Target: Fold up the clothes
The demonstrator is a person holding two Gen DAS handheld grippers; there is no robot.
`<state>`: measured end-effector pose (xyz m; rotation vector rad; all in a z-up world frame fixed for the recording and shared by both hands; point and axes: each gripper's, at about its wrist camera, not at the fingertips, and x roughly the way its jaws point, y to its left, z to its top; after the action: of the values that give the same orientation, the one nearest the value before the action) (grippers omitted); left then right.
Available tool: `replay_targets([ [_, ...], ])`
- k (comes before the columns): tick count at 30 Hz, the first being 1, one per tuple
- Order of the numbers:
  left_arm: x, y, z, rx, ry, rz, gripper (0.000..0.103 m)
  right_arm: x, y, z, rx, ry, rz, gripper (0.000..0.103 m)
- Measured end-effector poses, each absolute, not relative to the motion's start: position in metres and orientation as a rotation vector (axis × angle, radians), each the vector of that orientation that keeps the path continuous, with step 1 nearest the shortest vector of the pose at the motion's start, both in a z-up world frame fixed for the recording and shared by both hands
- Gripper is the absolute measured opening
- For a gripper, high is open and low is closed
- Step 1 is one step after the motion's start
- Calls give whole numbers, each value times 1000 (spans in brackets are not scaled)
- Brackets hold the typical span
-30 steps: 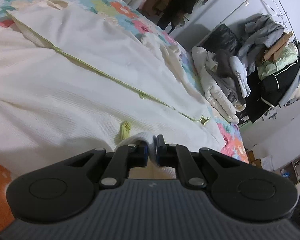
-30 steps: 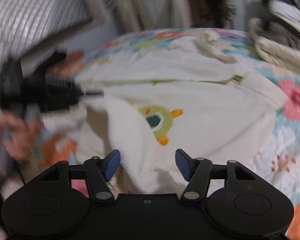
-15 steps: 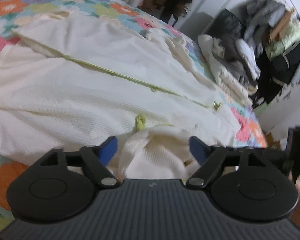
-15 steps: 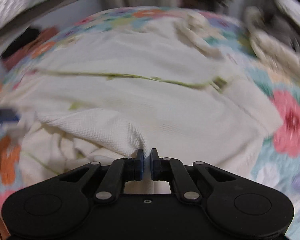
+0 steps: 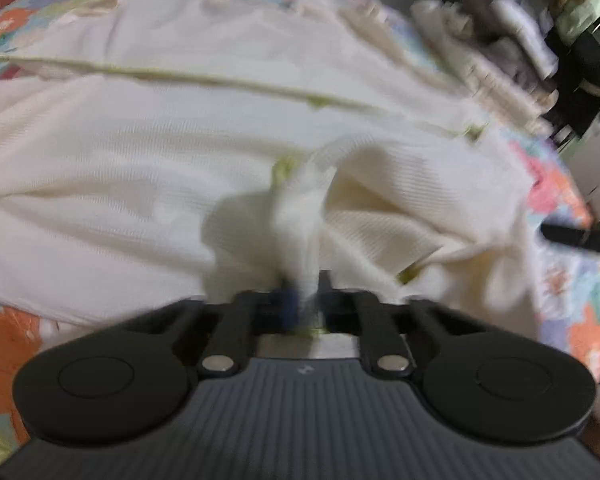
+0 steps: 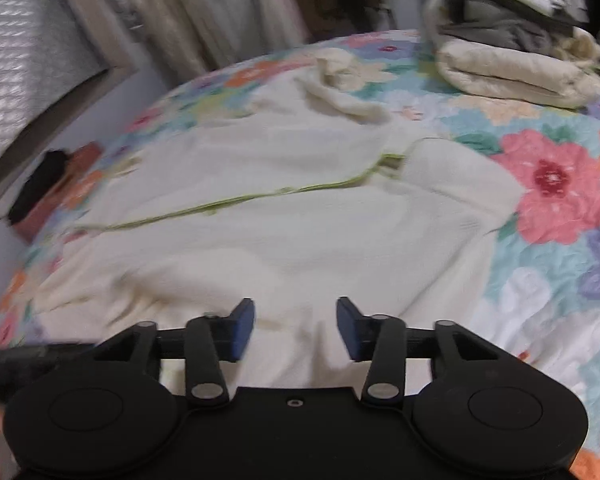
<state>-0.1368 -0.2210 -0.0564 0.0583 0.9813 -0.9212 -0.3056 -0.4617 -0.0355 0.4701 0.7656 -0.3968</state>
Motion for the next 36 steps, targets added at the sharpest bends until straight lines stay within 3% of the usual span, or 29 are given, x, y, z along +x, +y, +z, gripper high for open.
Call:
replay_targets([
  [4,-131,-188,-22,-196,956,-1040,7,-299,-442,-39,385,806,-351,67],
  [10,-112,-137,6,-645,964,-1176,7,-289,-413,-44,257,864,-283,67],
  [16,-113,-104,24,-880,970,-1229,7,-280,-385,-51,103,931,-217,65],
  [18,-115,-92,35,-940,954,-1245,7,-281,-382,-49,58,939,-191,42],
  [19,-116,-86,41,-970,942,-1254,7,-284,-383,-45,58,928,-173,16],
  [20,-118,-77,50,-998,917,-1254,7,-288,-384,-41,59,917,-154,0],
  [25,-106,-56,62,-1116,899,-1110,7,-310,-406,-8,211,785,-37,0],
  [29,-61,-79,8,-1145,1043,-826,7,-298,-434,-16,266,815,-128,2],
  [32,-33,-105,-37,-1073,1122,-745,8,-291,-454,-28,305,877,-210,8],
  [36,-27,-124,-59,-914,1160,-698,8,-310,-470,-29,329,895,-276,11],
])
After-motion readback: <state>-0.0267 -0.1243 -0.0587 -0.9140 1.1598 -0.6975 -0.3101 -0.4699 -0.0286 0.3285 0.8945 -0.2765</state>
